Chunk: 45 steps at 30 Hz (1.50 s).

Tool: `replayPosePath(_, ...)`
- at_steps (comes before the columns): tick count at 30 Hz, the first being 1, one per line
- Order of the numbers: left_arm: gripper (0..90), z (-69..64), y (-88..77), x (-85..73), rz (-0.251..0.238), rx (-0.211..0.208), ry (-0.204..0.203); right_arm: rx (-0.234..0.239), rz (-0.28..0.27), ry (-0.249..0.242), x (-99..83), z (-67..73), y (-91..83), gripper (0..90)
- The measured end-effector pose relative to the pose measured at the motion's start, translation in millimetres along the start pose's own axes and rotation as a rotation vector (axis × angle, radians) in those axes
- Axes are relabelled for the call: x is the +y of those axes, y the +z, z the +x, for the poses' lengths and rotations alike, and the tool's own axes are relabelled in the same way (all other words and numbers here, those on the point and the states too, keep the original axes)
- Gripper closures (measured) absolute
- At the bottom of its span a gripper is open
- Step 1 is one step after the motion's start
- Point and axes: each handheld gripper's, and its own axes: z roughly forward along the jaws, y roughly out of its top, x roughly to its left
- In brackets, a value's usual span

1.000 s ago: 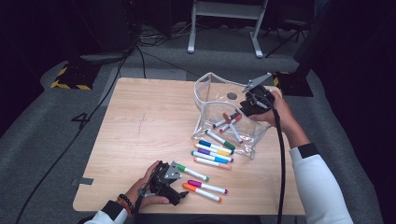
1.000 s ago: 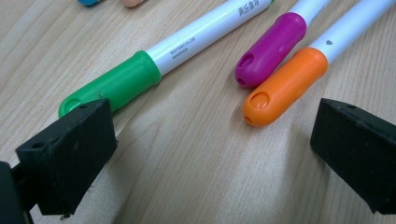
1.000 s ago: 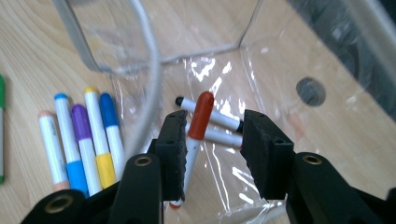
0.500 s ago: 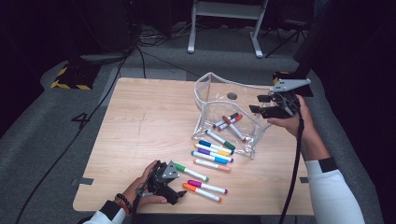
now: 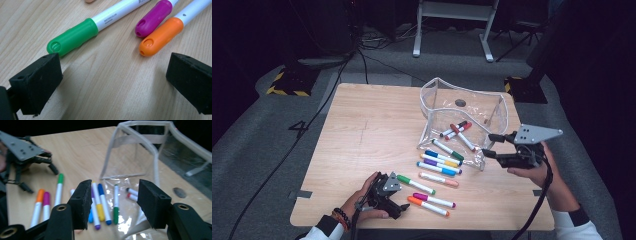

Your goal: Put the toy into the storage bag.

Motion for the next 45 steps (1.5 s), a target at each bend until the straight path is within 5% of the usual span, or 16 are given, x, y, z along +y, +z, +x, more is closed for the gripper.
replayPosePath(9,0.8,-1.1,-2.4,-2.6,0.001,-0.006,0.007,0.085,0.084,-0.006,-52.9,38.1,38.2,46.5)
replayPosePath(19,0.7,-0.5,-1.9,-2.3,0.000,-0.010,0.010,0.159,0.218,-0.014,-95.1,42.4,109.5,48.3)
replayPosePath(33,0.7,-0.5,-1.3,-1.5,0.001,-0.011,0.010,0.221,0.261,-0.019,-98.7,46.6,153.1,51.8)
replayPosePath(41,0.6,-0.5,-1.3,-1.5,0.001,-0.011,0.011,0.215,0.250,-0.008,-96.5,47.9,156.2,73.4)
replayPosePath(45,0.7,-0.5,-1.2,-1.5,0.000,-0.011,0.011,0.222,0.253,-0.021,-95.9,49.1,155.6,74.0)
